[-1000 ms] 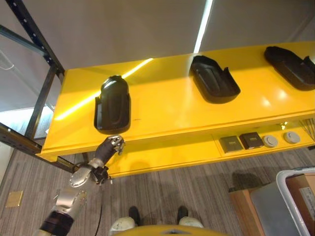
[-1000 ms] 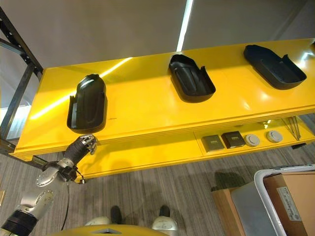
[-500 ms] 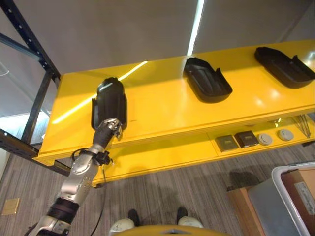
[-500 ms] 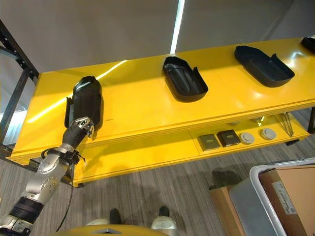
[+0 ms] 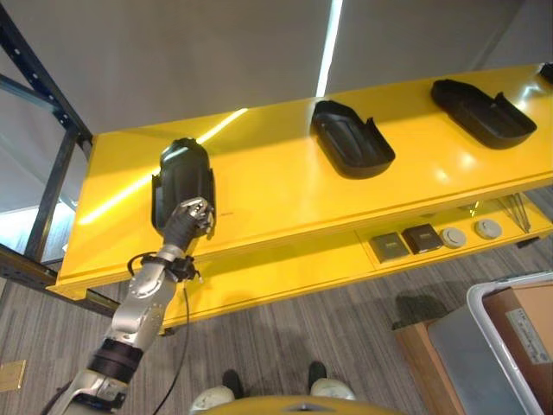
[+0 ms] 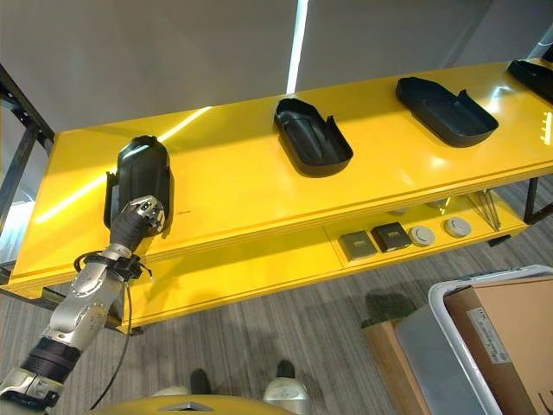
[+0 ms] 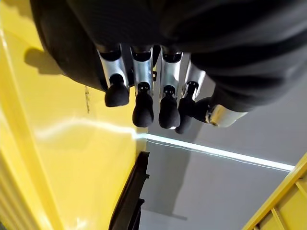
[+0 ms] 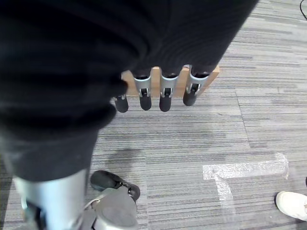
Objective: Move parts from the plastic box to the shelf.
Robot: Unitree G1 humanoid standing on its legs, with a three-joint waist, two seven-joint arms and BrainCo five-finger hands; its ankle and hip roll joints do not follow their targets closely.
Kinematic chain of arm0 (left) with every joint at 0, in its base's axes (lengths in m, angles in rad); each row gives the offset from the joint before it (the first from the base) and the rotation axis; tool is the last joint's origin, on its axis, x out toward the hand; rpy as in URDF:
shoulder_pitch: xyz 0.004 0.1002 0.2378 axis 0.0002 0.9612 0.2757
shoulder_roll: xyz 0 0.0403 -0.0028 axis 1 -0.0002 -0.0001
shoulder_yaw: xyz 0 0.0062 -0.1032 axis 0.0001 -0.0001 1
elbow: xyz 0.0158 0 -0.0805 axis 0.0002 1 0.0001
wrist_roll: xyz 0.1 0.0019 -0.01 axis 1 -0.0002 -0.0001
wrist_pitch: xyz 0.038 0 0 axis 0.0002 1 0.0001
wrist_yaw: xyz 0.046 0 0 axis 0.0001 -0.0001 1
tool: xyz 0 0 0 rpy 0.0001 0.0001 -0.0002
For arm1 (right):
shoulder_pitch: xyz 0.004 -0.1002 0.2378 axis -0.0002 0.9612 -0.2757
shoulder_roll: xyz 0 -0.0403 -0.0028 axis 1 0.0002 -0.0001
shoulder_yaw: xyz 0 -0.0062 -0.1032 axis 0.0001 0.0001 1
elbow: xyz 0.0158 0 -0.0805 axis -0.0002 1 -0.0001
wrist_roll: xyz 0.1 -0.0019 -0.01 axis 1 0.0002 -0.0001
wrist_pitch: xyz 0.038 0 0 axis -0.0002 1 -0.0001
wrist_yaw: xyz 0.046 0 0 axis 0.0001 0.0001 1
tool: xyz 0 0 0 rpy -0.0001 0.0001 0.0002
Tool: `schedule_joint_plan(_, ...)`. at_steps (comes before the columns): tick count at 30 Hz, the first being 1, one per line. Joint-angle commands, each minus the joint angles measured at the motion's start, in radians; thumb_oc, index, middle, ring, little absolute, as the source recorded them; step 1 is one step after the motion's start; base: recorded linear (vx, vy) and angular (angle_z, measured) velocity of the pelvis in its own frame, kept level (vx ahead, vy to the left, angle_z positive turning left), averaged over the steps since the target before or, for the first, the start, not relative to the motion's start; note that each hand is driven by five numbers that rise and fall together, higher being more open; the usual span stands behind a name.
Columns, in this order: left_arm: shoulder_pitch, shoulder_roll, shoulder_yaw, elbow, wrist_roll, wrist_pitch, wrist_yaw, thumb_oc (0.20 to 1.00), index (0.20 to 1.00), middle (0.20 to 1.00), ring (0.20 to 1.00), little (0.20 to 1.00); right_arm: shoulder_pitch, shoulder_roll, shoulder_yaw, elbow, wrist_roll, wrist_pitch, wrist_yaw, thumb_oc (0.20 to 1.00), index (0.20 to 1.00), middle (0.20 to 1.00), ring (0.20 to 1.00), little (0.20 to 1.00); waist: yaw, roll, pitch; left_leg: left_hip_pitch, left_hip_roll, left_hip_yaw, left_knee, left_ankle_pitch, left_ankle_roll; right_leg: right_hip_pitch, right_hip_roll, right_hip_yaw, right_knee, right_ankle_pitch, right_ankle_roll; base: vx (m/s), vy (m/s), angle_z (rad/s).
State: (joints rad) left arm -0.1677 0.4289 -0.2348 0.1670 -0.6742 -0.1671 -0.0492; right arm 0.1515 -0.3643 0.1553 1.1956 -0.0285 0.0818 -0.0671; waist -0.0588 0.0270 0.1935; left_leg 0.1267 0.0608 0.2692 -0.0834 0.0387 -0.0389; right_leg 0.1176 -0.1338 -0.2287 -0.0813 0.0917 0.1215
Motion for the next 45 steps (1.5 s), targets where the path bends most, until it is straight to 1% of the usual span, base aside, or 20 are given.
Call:
schedule_joint_plan(1, -0.039, -0.012, 0.045, 0.005, 0.018, -0.048, 0.001, 0.200, 0.200, 0.200, 0.200, 0.200, -0.019, -0.020, 0.029, 0.067, -0.015, 0.000, 0.005, 1.000, 1.000, 1.000, 1.000, 1.000, 0.011, -0.015, -0.011, -0.057, 0.101, 0.028, 0.117, -0.064, -0.028, -0.052, -0.053, 0.022, 0.085, -0.076, 0.039, -0.03, 0.007, -0.03)
schedule_joint_plan(4, -0.031, -0.009, 0.052, -0.011, 0.025, -0.032, 0.014, 0.200, 0.200, 0.200, 0.200, 0.200, -0.023, -0.021, 0.028, 0.067, -0.014, -0.001, 0.004, 1.000, 1.000, 1.000, 1.000, 1.000, 0.016, -0.014, -0.006, -0.060, 0.101, 0.024, 0.119, -0.063, -0.029, -0.052, -0.054, 0.018, 0.085, -0.075, 0.038, 0.00, 0.000, 0.00)
schedule_joint_plan(6, -0.027, -0.007, 0.053, 0.003, 0.032, -0.037, 0.024, 0.200, 0.200, 0.200, 0.200, 0.200, -0.022, -0.020, 0.027, 0.068, -0.019, -0.004, 0.002, 1.000, 1.000, 1.000, 1.000, 1.000, 0.017, -0.013, -0.005, -0.061, 0.101, 0.022, 0.118, -0.061, -0.030, -0.051, -0.054, 0.017, 0.085, -0.075, 0.039, 0.00, 0.000, 0.00)
schedule_joint_plan(9, -0.024, -0.003, 0.067, 0.026, 0.025, -0.061, 0.011, 0.200, 0.200, 0.200, 0.200, 0.200, -0.022, -0.023, 0.031, 0.063, -0.027, 0.003, 0.004, 1.000, 1.000, 1.000, 1.000, 1.000, 0.019, -0.014, -0.008, -0.060, 0.101, 0.022, 0.115, -0.061, -0.030, -0.048, -0.055, 0.013, 0.082, -0.076, 0.038, 0.00, 0.000, 0.00)
schedule_joint_plan(16, -0.042, 0.010, 0.081, 0.042, 0.064, -0.088, 0.028, 0.200, 0.200, 0.200, 0.200, 0.200, -0.021, -0.026, 0.037, 0.064, -0.041, -0.001, 0.005, 1.000, 1.000, 1.000, 1.000, 1.000, 0.017, -0.015, -0.008, -0.057, 0.100, 0.024, 0.112, -0.058, -0.031, -0.045, -0.057, 0.010, 0.082, -0.075, 0.039, 0.00, 0.000, 0.00)
schedule_joint_plan(19, -0.098, 0.025, 0.089, 0.073, 0.047, -0.099, 0.063, 0.200, 0.200, 0.200, 0.200, 0.200, -0.025, -0.030, 0.050, 0.062, -0.048, 0.006, 0.010, 1.000, 1.000, 1.000, 1.000, 1.000, 0.007, -0.015, -0.014, -0.053, 0.100, 0.027, 0.106, -0.055, -0.031, -0.046, -0.057, 0.013, 0.082, -0.075, 0.040, 0.01, 0.004, 0.00)
schedule_joint_plan(25, -0.149, 0.024, 0.098, 0.109, 0.041, -0.108, 0.079, 0.200, 0.200, 0.200, 0.200, 0.200, -0.027, -0.036, 0.057, 0.065, -0.056, 0.005, 0.017, 1.000, 1.000, 1.000, 1.000, 1.000, -0.005, -0.017, -0.017, -0.051, 0.104, 0.035, 0.108, -0.054, -0.034, -0.048, -0.055, 0.019, 0.084, -0.077, 0.040, 0.00, 0.000, 0.00)
schedule_joint_plan(30, -0.179, 0.022, 0.096, 0.122, 0.037, -0.101, 0.098, 0.200, 0.200, 0.200, 0.200, 0.200, -0.033, -0.037, 0.064, 0.069, -0.059, 0.005, 0.018, 1.000, 1.000, 1.000, 1.000, 1.000, -0.010, -0.016, -0.018, -0.053, 0.105, 0.037, 0.108, -0.052, -0.034, -0.051, -0.053, 0.023, 0.086, -0.078, 0.039, 0.00, 0.000, 0.00)
schedule_joint_plan(32, -0.201, 0.017, 0.092, 0.159, 0.033, -0.103, 0.113, 0.200, 0.200, 0.200, 0.200, 0.200, -0.035, -0.038, 0.068, 0.069, -0.069, 0.007, 0.022, 1.000, 1.000, 1.000, 1.000, 1.000, -0.015, -0.018, -0.021, -0.052, 0.107, 0.042, 0.107, -0.052, -0.035, -0.051, -0.052, 0.024, 0.086, -0.079, 0.039, 0.00, 0.000, 0.00)
schedule_joint_plan(34, -0.217, 0.007, 0.086, 0.197, 0.033, -0.125, 0.104, 0.200, 0.200, 0.200, 0.200, 0.200, -0.037, -0.034, 0.075, 0.070, -0.069, 0.010, 0.019, 1.000, 1.000, 1.000, 1.000, 1.000, -0.018, -0.020, -0.023, -0.052, 0.107, 0.044, 0.108, -0.052, -0.034, -0.052, -0.052, 0.027, 0.087, -0.079, 0.039, 0.00, 0.000, 0.00)
schedule_joint_plan(37, -0.220, 0.006, 0.080, 0.186, 0.035, -0.145, 0.070, 0.200, 0.200, 0.200, 0.200, 0.200, -0.038, -0.032, 0.076, 0.071, -0.066, 0.009, 0.019, 1.000, 1.000, 1.000, 1.000, 1.000, -0.017, -0.022, -0.021, -0.054, 0.107, 0.043, 0.111, -0.054, -0.034, -0.052, -0.051, 0.028, 0.086, -0.080, 0.038, 0.00, -0.014, -0.06)
schedule_joint_plan(38, -0.218, 0.010, 0.077, 0.159, 0.039, -0.151, 0.051, 0.325, 0.325, 0.325, 0.325, 0.325, -0.041, -0.031, 0.074, 0.073, -0.065, 0.008, 0.020, 1.000, 1.000, 1.000, 1.000, 1.000, -0.015, -0.022, -0.020, -0.056, 0.107, 0.042, 0.112, -0.054, -0.034, -0.052, -0.051, 0.028, 0.086, -0.080, 0.037, 0.00, 0.000, 0.00)
schedule_joint_plan(39, -0.214, 0.015, 0.073, 0.110, 0.043, -0.161, 0.011, 1.000, 1.000, 1.000, 1.000, 1.000, -0.044, -0.029, 0.073, 0.075, -0.064, 0.006, 0.018, 1.000, 1.000, 1.000, 1.000, 1.000, -0.011, -0.021, -0.018, -0.058, 0.106, 0.040, 0.114, -0.056, -0.032, -0.053, -0.052, 0.027, 0.086, -0.079, 0.036, 0.00, 0.000, 0.00)
schedule_joint_plan(42, -0.194, 0.034, 0.069, -0.044, 0.044, -0.122, -0.058, 1.000, 1.000, 1.000, 1.000, 1.000, -0.046, -0.027, 0.064, 0.080, -0.066, 0.000, 0.018, 1.000, 1.000, 1.000, 1.000, 1.000, -0.001, -0.019, -0.016, -0.060, 0.105, 0.037, 0.115, -0.057, -0.031, -0.050, -0.053, 0.022, 0.083, -0.078, 0.034, -0.01, -0.001, 0.01)
schedule_joint_plan(43, -0.180, 0.037, 0.062, -0.133, 0.016, -0.089, -0.132, 1.000, 1.000, 1.000, 1.000, 1.000, -0.048, -0.026, 0.056, 0.085, -0.070, -0.006, 0.018, 1.000, 1.000, 1.000, 1.000, 1.000, 0.005, -0.017, -0.015, -0.060, 0.103, 0.034, 0.116, -0.058, -0.031, -0.046, -0.055, 0.017, 0.081, -0.077, 0.033, -0.03, -0.003, 0.04)
schedule_joint_plan(44, -0.175, 0.037, 0.059, -0.161, 0.014, -0.078, -0.154, 1.000, 1.000, 1.000, 1.000, 1.000, -0.049, -0.025, 0.055, 0.086, -0.070, -0.007, 0.018, 1.000, 1.000, 1.000, 1.000, 1.000, 0.007, -0.016, -0.015, -0.059, 0.103, 0.033, 0.115, -0.058, -0.030, -0.044, -0.055, 0.015, 0.080, -0.077, 0.033, -0.04, -0.004, 0.03)
schedule_joint_plan(45, -0.161, 0.038, 0.054, -0.226, -0.016, -0.035, -0.210, 1.000, 1.000, 1.000, 1.000, 1.000, -0.051, -0.023, 0.051, 0.088, -0.071, -0.008, 0.017, 1.000, 1.000, 1.000, 1.000, 1.000, 0.012, -0.015, -0.012, -0.056, 0.101, 0.029, 0.117, -0.061, -0.030, -0.037, -0.056, 0.011, 0.079, -0.077, 0.034, 0.00, 0.000, 0.00)
